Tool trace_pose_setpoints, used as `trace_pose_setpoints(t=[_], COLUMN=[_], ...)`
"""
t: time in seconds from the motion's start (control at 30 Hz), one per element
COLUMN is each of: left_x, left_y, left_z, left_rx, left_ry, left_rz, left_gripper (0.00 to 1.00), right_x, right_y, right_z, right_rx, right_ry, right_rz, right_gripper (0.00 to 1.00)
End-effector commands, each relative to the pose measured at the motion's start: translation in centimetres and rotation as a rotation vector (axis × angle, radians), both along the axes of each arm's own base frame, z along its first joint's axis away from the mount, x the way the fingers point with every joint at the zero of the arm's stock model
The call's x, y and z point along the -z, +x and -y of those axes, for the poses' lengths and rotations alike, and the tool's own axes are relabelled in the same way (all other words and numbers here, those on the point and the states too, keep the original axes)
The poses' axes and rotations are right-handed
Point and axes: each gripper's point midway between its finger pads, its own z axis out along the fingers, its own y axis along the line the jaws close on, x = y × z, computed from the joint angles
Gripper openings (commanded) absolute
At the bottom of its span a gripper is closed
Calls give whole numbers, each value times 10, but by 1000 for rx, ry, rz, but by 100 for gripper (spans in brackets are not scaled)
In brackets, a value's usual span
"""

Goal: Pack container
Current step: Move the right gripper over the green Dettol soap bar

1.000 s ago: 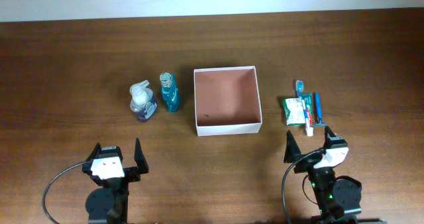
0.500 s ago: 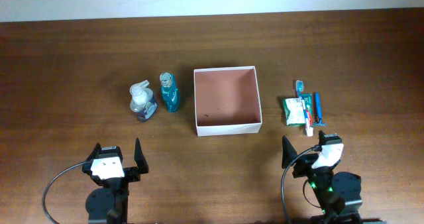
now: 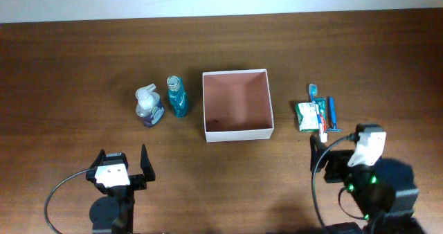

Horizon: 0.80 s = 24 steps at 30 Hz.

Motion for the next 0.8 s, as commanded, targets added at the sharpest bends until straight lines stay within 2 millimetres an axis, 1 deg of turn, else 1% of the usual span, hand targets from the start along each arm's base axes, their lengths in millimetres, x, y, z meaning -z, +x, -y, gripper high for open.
trace_pose_setpoints(t=[0.0, 0.1, 0.2, 0.3, 0.33, 0.4, 0.5, 0.57, 0.63, 0.7, 0.77], left_x=[2, 2, 2, 2, 2, 2, 2, 2, 2, 2, 2], left_y=[1, 1, 1, 1, 1, 1, 1, 1, 1, 1, 1], left_z=[2, 2, 2, 2, 2, 2, 2, 2, 2, 2, 2], left_rx=[15, 15, 15, 15, 15, 15, 15, 15, 15, 15, 15], left_ry=[12, 12, 12, 12, 12, 12, 12, 12, 12, 12, 12], left_rz=[0, 0, 0, 0, 0, 0, 0, 0, 0, 0, 0], left_gripper=[99, 100, 99, 99, 99, 99, 99, 100, 99, 99, 100], right_x=[-18, -19, -20, -7, 1, 9, 23, 36, 48, 61, 75], right_y=[8, 14, 25, 37, 40, 43, 49, 53, 57, 62, 70], right_z=[19, 19, 18, 19, 18, 18, 16, 15, 15, 15, 14], right_rx=[95, 96, 94, 93, 90, 86, 25, 5, 2, -1, -4], right_ry=[-65, -80, -89, -112, -115, -123, -180, -203, -207, -217, -219], right_rz=[-96, -196, -258, -322, -356, -389, -443, -491, -538, -586, -625], right_gripper=[98, 98, 98, 98, 98, 98, 98, 98, 94, 82, 72])
